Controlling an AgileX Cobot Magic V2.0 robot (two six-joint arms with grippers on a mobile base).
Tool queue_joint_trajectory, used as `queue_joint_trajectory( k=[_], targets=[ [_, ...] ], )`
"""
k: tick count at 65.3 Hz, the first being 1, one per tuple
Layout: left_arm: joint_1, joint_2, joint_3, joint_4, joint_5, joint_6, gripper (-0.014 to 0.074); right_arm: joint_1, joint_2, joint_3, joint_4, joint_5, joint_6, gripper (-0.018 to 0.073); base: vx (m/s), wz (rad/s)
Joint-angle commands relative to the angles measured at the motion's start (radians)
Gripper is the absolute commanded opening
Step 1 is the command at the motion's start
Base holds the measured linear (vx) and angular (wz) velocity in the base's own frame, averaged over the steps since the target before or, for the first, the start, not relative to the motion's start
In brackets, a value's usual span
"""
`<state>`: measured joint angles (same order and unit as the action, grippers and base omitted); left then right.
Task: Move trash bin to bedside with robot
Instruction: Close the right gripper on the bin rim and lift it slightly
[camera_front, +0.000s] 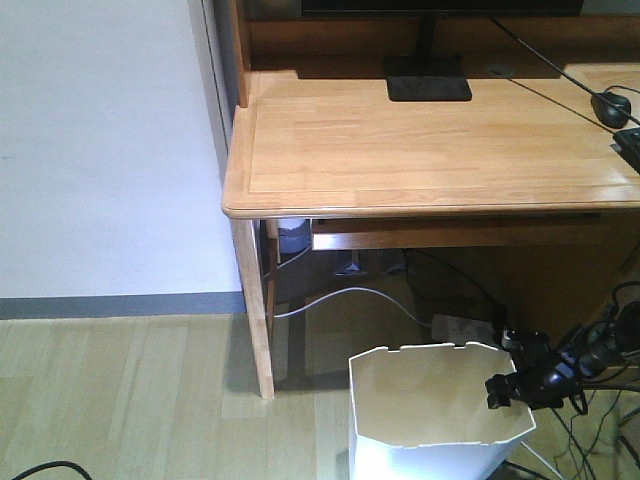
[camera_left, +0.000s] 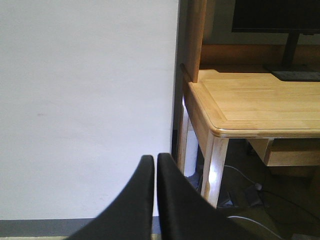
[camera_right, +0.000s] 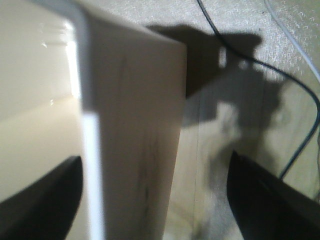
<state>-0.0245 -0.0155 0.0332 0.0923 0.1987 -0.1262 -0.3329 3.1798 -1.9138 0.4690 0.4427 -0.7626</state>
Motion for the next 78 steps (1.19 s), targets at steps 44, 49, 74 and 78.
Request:
queue_joint_trajectory(
  k=[44,49,74,78],
  targets=[
    [0.0,-0.013,0.026,0.0,-0.081,-0.002,-0.0006,-0.002,-0.165,-0.121,0.246,0.396,-0.136,-0.0006,0.0,0.0],
    [0.0,-0.013,0.026,0.0,-0.081,-0.002,-0.0006,-0.002,-0.189,-0.111,0.243,0.421,-0.129,-0.0006,0.0,0.0],
    [0.0,-0.013,0.026,0.0,-0.081,-0.002,-0.0006,-0.002,-0.498,0.407,0.41,0.188,-0.414,-0.0006,0.0,0.0],
    [0.0,-0.013,0.026,0.0,-0.081,-0.002,-0.0006,-0.002,-0.55,0.487,0.426,0.174,-0.449,-0.0006,0.0,0.0]
  ],
)
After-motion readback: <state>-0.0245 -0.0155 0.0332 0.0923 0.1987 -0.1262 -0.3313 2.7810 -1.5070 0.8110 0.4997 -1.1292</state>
